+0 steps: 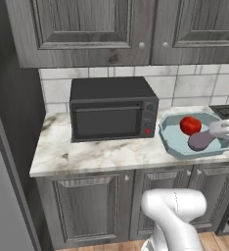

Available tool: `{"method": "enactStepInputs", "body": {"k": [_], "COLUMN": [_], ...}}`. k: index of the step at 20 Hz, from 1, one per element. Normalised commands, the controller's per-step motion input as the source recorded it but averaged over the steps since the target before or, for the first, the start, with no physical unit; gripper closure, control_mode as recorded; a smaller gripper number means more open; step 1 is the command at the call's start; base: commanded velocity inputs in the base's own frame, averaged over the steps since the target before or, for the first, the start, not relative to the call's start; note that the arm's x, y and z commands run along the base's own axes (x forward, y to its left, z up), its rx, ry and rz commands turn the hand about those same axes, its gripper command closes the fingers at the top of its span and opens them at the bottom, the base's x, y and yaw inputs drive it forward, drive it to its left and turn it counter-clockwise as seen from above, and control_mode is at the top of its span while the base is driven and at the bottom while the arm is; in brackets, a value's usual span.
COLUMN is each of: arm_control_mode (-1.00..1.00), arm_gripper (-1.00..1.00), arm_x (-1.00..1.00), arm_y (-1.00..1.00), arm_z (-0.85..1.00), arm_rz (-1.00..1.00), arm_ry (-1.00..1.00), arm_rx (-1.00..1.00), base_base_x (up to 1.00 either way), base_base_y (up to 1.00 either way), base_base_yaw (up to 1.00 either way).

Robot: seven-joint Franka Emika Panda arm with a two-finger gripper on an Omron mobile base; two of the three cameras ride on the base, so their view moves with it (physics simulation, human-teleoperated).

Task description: Take the tomato and eggplant out of the freezer and place them in the tupperware container on the counter. Then put the tupperware containing the vegetables back in the freezer.

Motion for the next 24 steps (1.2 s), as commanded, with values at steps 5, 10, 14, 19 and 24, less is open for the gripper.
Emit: {"method": "enactStepInputs", "body": {"k": [5, 10, 14, 19, 24], "arm_control_mode": [-1.0, -1.0, -1.0, -1.0, 1.0], "arm_gripper": [1.0, 1.0, 1.0, 1.0, 1.0], "arm_x": [-0.09, -0.36, -0.56, -0.7, -0.42], "arm_y": [-0.03, -0.71, -0.9, -0.48, -0.01], "arm_z": [0.27, 0.04, 0.0, 0.0, 0.0], "arm_rz": [-0.03, -0.12, -0.13, -0.14, -0.11], "arm_ry": [0.0, 0.0, 0.0, 0.0, 0.0], "arm_rx": [-0.03, -0.01, 0.0, 0.0, 0.0], "base_base_x": [0.0, 0.0, 0.0, 0.0, -0.31], "base_base_y": [0.0, 0.0, 0.0, 0.0, 0.02], "base_base_yaw": [0.0, 0.0, 0.0, 0.0, -0.08]}}
